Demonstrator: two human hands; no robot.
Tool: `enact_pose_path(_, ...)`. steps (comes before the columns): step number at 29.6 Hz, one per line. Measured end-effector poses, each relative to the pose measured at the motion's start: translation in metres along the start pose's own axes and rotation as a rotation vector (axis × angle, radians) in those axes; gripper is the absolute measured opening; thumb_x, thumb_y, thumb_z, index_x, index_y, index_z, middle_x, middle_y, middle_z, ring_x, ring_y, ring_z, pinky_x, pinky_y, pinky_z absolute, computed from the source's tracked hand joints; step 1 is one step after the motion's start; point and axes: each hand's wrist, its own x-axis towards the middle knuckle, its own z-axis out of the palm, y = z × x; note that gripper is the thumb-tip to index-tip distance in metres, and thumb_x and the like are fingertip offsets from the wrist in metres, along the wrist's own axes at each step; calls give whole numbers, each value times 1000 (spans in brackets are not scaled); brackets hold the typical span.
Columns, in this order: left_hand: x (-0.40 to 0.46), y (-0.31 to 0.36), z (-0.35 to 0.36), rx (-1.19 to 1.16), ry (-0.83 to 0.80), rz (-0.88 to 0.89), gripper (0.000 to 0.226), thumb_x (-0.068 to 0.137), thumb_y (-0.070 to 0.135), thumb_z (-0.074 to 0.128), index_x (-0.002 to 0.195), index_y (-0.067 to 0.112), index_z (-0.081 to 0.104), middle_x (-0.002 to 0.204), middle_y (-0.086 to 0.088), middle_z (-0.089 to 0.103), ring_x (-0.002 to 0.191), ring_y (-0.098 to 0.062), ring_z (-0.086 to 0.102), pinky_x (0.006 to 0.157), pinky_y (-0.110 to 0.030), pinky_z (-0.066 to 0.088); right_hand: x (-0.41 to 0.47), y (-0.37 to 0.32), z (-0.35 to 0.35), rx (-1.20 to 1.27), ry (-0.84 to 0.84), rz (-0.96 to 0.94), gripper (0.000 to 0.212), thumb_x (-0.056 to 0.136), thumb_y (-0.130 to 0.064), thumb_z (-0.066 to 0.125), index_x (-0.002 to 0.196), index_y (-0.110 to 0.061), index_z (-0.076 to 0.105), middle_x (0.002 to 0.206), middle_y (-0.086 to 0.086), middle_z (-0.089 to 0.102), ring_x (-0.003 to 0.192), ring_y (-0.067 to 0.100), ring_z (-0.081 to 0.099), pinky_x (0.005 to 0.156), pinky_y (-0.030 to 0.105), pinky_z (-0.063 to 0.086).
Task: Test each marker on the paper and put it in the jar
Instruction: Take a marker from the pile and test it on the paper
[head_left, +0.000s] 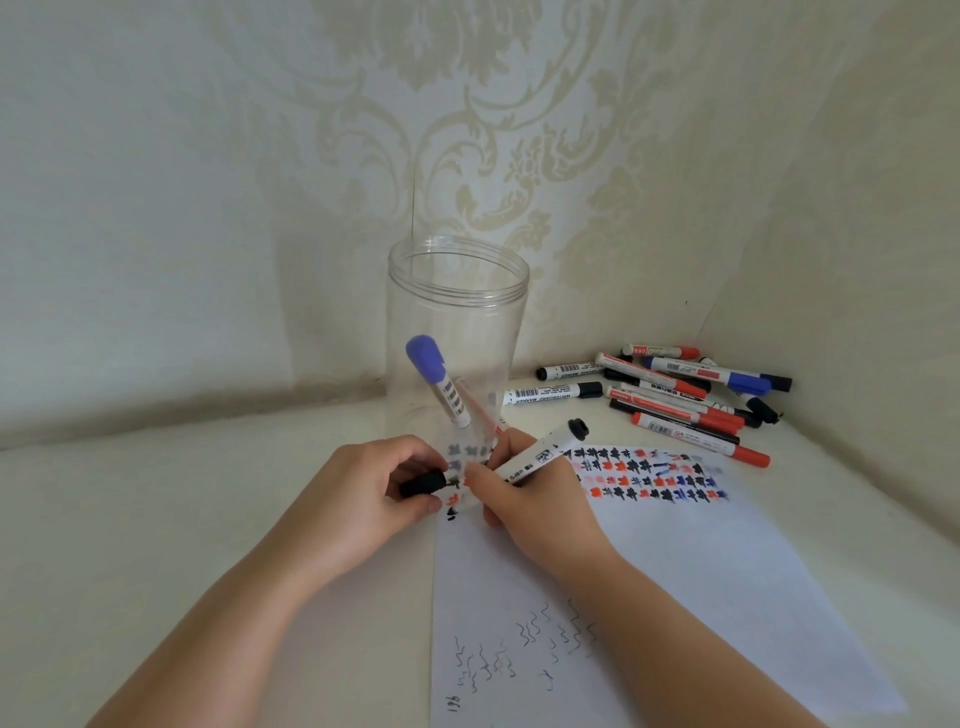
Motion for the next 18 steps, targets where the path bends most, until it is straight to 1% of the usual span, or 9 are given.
enact_pose_path(2,0,0,0,19,4,3,27,72,12,74,85,33,66,83,17,69,81,4,63,71,-9,47,-1,0,0,-12,-10,3,22,81,-15,62,66,-9,47,50,0,52,44,7,44,47,18,35)
enact_pose_path(4,0,0,1,42,3,15,26,72,12,74,87,32,67,84,16,69,82,2,63,73,-13,49,-1,0,0,-20,-11,7,22,81,-14,61,68,-4,46,52,2,51,46,10,44,48,20,35)
enact_pose_path(6,0,0,1,40,1,21,27,72,11,74,87,32,67,85,16,68,82,1,63,75,-14,49,0,-1,-1,-6,2,14,22,81,-12,60,70,-1,45,52,4,51,44,9,43,47,19,35)
enact_pose_path(9,0,0,0,19,7,8,29,71,11,75,86,33,65,84,16,69,80,3,64,74,-11,49,0,-1,-2,-13,-7,24,23,80,-13,60,72,2,44,56,10,51,49,13,45,49,24,36)
enact_pose_path(11,0,2,1,-16,13,-6,26,69,10,76,83,29,64,78,14,70,76,5,64,69,-6,46,-1,-3,-3,-2,-19,42,23,80,-13,60,71,2,44,59,12,51,52,16,49,52,28,39)
enact_pose_path(13,-2,4,1,-47,17,-12,23,69,10,77,78,27,63,76,15,70,72,4,64,64,-4,44,0,-7,-6,92,11,64,21,81,-9,60,69,0,46,58,11,55,49,14,52,51,26,45)
enact_pose_path(14,-2,6,0,-57,19,-5,22,69,11,77,77,27,63,78,19,69,71,3,65,63,-4,44,0,-10,-9,173,30,72,20,82,-7,60,68,-3,47,55,8,55,46,12,52,50,24,46)
enact_pose_path(16,-3,9,-1,-62,30,14,20,68,13,77,75,26,63,78,23,68,70,2,64,63,-4,43,0,-16,-13,305,49,81,23,85,-6,60,66,-7,47,48,3,52,41,10,49,46,21,44)
enact_pose_path(18,-3,12,-2,-62,49,30,21,68,13,77,74,26,62,78,24,68,70,3,63,61,-3,40,0,-19,-16,343,56,83,24,86,-7,59,65,-8,46,45,1,50,39,10,47,44,18,42)
